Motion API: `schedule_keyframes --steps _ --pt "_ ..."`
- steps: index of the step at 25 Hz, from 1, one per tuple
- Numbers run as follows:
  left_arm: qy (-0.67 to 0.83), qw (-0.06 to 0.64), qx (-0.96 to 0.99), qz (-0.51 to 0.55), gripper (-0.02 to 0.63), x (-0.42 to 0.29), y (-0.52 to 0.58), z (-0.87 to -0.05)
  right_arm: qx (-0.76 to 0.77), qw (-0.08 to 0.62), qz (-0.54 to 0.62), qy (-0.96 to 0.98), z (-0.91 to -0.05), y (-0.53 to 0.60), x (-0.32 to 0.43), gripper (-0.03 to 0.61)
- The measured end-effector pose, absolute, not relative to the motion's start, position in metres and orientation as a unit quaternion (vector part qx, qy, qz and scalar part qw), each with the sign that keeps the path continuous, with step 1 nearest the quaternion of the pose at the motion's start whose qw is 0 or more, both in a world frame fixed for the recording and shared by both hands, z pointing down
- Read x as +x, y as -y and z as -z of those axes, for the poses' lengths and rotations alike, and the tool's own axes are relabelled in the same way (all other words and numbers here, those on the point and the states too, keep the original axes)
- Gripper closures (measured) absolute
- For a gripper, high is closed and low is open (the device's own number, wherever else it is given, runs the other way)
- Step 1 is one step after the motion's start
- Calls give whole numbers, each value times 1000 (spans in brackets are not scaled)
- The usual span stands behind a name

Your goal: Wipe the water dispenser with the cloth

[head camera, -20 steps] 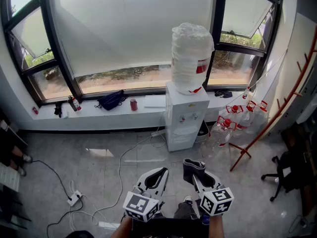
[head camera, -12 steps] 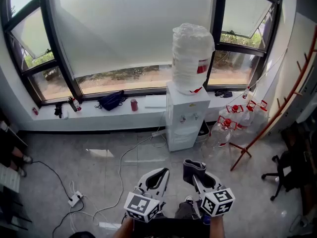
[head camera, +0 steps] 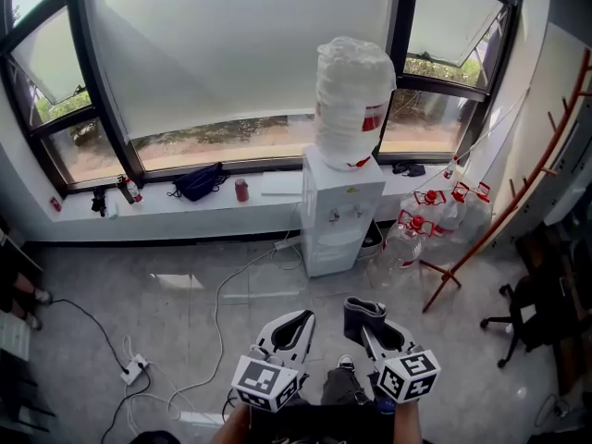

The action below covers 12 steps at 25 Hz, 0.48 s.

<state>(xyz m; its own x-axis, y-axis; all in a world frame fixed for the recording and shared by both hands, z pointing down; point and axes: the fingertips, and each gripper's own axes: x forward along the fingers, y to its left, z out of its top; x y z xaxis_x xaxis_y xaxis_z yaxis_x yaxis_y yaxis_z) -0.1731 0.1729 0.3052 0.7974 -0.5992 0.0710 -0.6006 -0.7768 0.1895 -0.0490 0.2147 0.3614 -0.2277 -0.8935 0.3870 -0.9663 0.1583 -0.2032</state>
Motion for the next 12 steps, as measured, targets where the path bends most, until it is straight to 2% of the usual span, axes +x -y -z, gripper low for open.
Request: schedule_keyframes --steps 7,12 --pt "327 113 938 -4 592 -166 -145 -314 614 87 -211 756 -360 -193 -34 471" --pt "342 122 931 -18 592 -136 -106 -326 611 85 -224 754 -372 -159 7 471"
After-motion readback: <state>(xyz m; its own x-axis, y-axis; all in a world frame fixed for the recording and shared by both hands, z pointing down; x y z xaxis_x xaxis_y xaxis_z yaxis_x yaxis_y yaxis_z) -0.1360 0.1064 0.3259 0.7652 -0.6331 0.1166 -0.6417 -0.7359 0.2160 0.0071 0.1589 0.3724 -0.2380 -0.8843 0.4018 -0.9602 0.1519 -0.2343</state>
